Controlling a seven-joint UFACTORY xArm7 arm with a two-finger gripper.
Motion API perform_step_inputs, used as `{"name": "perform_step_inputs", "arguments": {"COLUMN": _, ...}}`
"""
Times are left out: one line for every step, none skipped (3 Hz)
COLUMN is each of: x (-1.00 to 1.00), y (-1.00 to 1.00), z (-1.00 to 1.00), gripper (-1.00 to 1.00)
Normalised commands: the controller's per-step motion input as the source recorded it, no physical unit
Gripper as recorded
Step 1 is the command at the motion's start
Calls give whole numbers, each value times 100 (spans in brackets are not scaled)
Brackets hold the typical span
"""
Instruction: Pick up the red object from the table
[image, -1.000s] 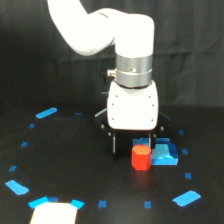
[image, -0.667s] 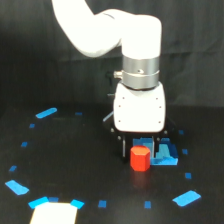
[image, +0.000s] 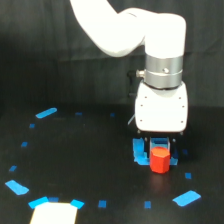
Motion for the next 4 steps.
{"name": "perform_step_inputs", "arguments": {"x": 10, "y": 22, "z": 100, "gripper": -100}}
{"name": "perform_step_inputs", "arguments": {"x": -9, "y": 14, "z": 100, "gripper": -100}}
{"name": "perform_step_inputs", "arguments": {"x": 4, "y": 29, "z": 100, "gripper": -83}}
{"name": "perform_step_inputs", "arguments": {"x": 37, "y": 21, "z": 100, "gripper": -100}}
